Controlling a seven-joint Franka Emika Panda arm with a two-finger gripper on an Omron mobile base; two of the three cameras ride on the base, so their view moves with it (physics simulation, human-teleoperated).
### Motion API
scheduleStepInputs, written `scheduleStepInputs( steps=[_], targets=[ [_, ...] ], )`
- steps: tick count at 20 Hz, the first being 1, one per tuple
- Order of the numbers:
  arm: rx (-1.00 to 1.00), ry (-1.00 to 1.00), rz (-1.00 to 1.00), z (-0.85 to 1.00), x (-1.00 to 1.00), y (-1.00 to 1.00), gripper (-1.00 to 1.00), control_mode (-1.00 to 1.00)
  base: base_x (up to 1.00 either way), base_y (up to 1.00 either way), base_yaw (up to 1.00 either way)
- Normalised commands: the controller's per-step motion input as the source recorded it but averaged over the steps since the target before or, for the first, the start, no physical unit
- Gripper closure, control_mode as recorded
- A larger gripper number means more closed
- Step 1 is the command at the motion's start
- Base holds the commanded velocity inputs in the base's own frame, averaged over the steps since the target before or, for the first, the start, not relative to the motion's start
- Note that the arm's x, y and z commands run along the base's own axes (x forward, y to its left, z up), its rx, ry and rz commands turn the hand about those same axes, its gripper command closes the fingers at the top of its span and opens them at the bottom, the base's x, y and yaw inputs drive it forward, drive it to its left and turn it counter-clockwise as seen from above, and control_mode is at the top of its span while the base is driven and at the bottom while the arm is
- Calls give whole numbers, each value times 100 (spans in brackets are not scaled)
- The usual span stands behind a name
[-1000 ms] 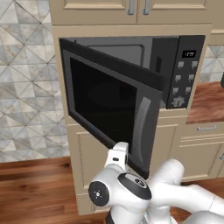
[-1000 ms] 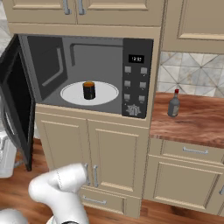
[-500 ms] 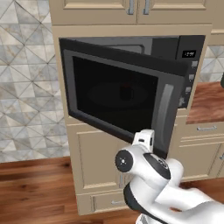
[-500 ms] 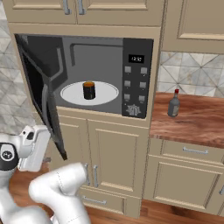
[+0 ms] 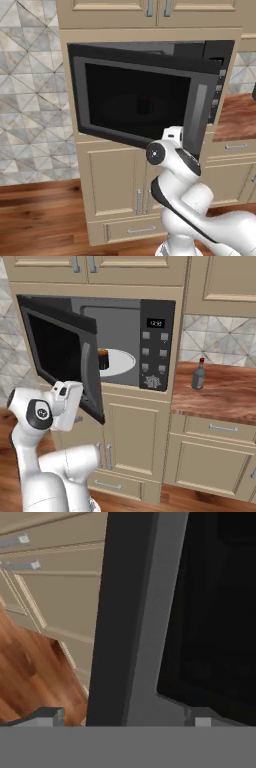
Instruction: Place the microwavable item in the microwave. Then, close the microwave door and press the start button.
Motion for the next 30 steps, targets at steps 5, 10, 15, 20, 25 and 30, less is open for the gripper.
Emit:
scheduleStepInputs(
  steps=[5,10,15,20,25,30],
  targets=[
    [0,-1,8,11,83,-7,-100,-100,0,0,0],
    [0,0,9,3,84,0,-100,-100,0,0,0],
    [0,1,9,9,94,0,-100,-100,0,0,0],
    [0,2,8,8,89,0,-100,-100,0,0,0],
    [0,3,5,0,70,0,-100,-100,0,0,0],
    [0,0,5,0,34,0,-100,-100,0,0,0]
  ],
)
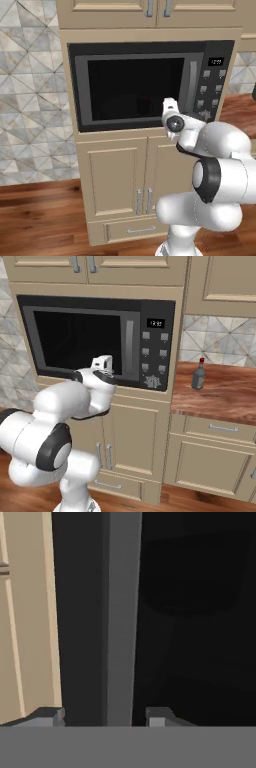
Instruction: Place the microwavable item in the microwave. Then, close the microwave door and press the start button.
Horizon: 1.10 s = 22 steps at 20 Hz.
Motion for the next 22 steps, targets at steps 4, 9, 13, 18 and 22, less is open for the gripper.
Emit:
scheduleStepInputs(
  steps=[4,9,13,18,22],
  targets=[
    [0,5,3,29,-24,0,-100,-100,0,0,0],
    [0,7,0,86,-99,0,-100,-100,0,0,0],
    [0,10,0,100,-100,-2,-100,-100,0,0,0],
    [1,17,0,100,-82,-27,-100,-100,0,0,0],
    [3,27,0,100,-49,-70,-100,-100,0,0,0]
  ],
)
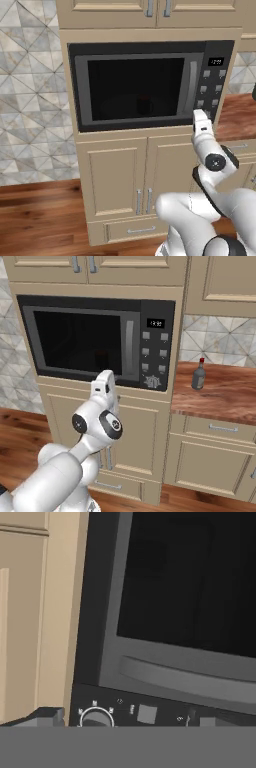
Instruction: Place the microwavable item in the microwave. Then, close the microwave door and press the start button.
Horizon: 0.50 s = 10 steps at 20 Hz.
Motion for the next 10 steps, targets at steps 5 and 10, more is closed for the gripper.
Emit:
scheduleStepInputs(
  steps=[5,10],
  targets=[
    [2,26,1,57,-26,-63,-100,-100,0,0,0],
    [4,19,4,40,-15,-69,-100,-100,0,0,0]
  ],
)
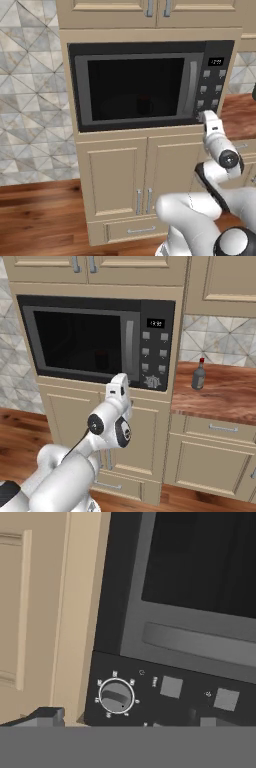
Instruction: Place the microwavable item in the microwave. Then, close the microwave door and press the start button.
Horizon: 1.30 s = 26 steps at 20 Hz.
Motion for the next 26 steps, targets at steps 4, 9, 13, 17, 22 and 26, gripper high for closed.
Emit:
scheduleStepInputs(
  steps=[4,9,13,17,22,26],
  targets=[
    [8,13,8,49,-1,-56,-100,-100,0,0,0],
    [11,0,16,32,11,-39,-100,-100,0,0,0],
    [14,0,16,9,15,-48,-100,-100,0,0,0],
    [14,0,17,1,34,-26,-100,-100,0,0,0],
    [8,0,18,0,33,-3,-100,-100,0,0,0],
    [3,0,18,-1,39,0,-100,-100,0,0,0]
  ],
)
